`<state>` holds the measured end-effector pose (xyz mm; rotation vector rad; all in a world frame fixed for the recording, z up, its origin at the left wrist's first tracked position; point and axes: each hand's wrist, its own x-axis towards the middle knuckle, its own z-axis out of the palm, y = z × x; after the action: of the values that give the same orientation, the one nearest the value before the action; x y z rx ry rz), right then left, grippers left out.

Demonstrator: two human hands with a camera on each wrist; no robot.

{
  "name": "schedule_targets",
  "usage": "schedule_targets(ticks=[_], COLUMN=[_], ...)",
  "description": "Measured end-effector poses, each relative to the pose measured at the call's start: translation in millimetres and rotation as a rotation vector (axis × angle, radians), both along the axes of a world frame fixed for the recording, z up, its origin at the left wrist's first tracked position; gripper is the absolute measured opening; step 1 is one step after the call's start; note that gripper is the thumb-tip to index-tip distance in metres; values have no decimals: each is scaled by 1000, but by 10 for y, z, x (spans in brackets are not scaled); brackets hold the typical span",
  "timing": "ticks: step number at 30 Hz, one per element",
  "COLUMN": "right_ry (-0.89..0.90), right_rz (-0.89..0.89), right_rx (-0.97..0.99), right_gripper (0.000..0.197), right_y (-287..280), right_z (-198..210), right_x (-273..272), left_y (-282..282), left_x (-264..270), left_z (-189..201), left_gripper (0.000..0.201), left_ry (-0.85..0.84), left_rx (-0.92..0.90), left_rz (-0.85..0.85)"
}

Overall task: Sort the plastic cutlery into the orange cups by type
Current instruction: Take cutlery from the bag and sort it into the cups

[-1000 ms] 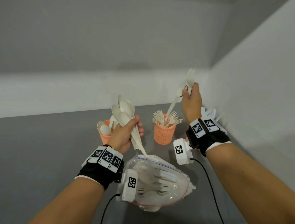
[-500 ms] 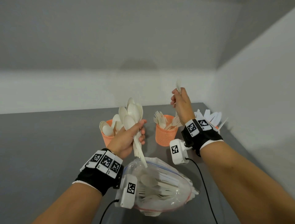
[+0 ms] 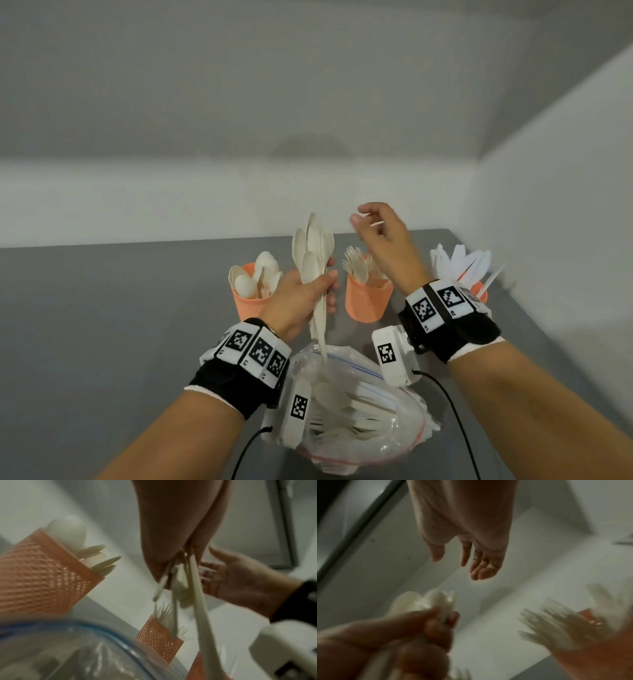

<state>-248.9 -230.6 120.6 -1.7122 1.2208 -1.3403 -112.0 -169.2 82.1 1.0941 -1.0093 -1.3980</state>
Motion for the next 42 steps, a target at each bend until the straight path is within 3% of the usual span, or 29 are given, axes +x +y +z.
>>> schedule_targets(ticks=[3, 5, 6, 10, 13, 15, 18, 21, 24, 25, 28, 30, 37, 42], right_ry=[116, 300, 323, 205, 102, 4, -39, 65, 152, 242, 632, 743, 109, -73], right_rz=[158, 175, 166, 196, 309, 371, 326, 4, -145, -129, -112, -135, -100, -244], right_rx=[139, 144, 127, 156, 236, 302, 362, 44, -323, -326, -229, -258, -428, -480], right_gripper=[57, 75, 75, 42, 32, 33, 54, 69, 33, 23, 28, 26, 11, 6], right_y=[273, 388, 409, 387, 356, 333, 334, 364, 429, 445, 465, 457, 403, 248], right_z=[92, 87, 67, 13, -6, -31, -37, 26, 187, 233, 265, 273, 601, 810], right_x=[159, 218, 236, 235, 145, 88, 78, 132, 216, 255, 357, 403, 262, -123], left_y=[-38, -47, -45, -37, -4, 13, 42, 45, 27, 24, 41, 42, 48, -8], left_x=[-80, -117, -133, -137, -119, -96, -83, -73, -78, -86, -133, -146, -132, -113], left_z=[-22, 2, 17, 11, -4, -4, 14, 13, -6, -5, 17, 55, 75, 20], left_gripper=[3, 11, 18, 42, 48, 50, 43, 37, 33, 32, 38, 36, 23, 7], left_ry=[-393, -609, -663, -644, -498, -465, -509, -678, -802, -819, -818, -805, -773, -761], left_rx=[-142, -239, -257, -224, -201, -191, -198, -250, -310, -323, -356, -376, -360, -302], left_rz=[216, 286, 300, 259, 156, 107, 144, 254, 316, 333, 400, 455, 477, 433])
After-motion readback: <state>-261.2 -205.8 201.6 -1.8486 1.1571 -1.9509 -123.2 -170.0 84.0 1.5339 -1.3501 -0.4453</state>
